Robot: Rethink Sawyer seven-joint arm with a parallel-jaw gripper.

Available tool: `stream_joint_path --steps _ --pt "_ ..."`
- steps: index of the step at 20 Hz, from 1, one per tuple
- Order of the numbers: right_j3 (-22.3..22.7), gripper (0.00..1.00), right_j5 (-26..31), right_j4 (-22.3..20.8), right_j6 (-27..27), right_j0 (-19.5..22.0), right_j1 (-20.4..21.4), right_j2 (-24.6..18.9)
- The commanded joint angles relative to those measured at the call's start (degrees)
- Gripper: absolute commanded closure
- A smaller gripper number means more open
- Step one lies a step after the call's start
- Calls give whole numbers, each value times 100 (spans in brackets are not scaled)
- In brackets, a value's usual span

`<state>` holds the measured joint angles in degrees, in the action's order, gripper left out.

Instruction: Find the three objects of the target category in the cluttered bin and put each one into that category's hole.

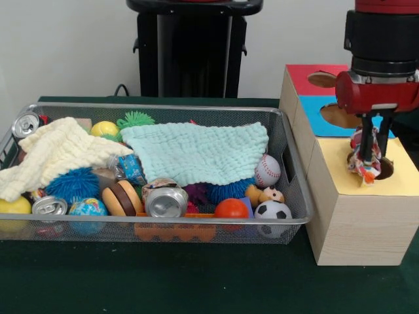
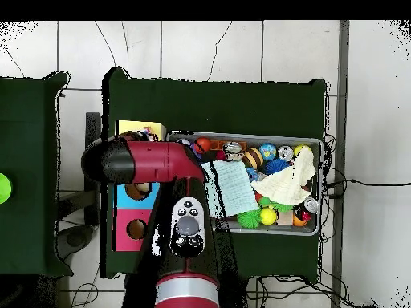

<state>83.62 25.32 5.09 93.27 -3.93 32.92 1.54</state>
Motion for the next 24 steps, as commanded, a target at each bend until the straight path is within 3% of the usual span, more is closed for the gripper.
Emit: stream_joint_path --steps 1,23,24 --pt "-421 100 -21 309 1407 -72 -550 -21" --pt "-419 100 34 473 1208 -31 -729 -120" --pt "-448 0 58 471 1211 -41 -740 -104"
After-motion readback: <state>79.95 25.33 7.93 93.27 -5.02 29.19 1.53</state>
